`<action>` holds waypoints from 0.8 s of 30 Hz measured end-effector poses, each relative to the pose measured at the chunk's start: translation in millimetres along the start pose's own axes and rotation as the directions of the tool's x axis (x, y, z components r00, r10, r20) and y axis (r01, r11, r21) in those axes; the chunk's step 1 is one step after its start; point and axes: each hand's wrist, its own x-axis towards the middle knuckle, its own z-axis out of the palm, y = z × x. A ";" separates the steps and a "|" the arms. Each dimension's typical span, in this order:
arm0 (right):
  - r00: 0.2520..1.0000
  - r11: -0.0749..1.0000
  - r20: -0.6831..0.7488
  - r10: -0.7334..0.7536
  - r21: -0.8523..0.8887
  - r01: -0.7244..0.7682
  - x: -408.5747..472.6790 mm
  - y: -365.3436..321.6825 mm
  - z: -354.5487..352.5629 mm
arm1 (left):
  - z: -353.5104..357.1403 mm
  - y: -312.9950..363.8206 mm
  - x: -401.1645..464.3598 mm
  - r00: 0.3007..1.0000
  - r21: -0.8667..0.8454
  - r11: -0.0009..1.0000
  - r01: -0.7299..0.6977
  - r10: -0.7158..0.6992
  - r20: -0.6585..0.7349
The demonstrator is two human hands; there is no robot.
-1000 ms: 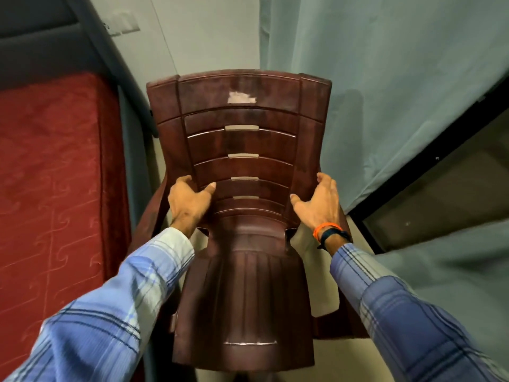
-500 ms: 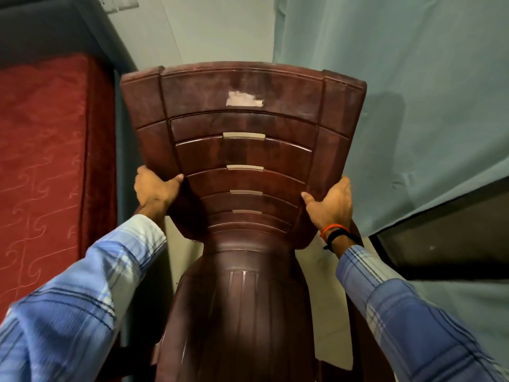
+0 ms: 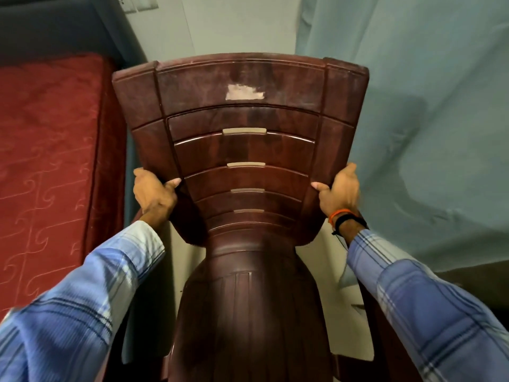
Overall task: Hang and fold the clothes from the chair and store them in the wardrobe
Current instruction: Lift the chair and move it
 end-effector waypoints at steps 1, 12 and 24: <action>1.000 1.000 0.010 -0.010 -0.001 0.010 10.3 -10.1 8.2 | -0.1 2.7 11.7 1.000 0.000 1.000 0.016 -0.016 -0.009; 0.997 0.997 0.055 -0.048 -0.056 0.051 148.6 -111.3 83.9 | 27.0 60.2 153.9 0.998 -0.030 0.999 0.039 -0.041 -0.056; 0.994 0.997 0.078 -0.078 -0.007 0.079 328.7 -204.8 161.0 | 80.9 162.8 328.7 0.995 -0.025 0.999 0.040 -0.042 -0.086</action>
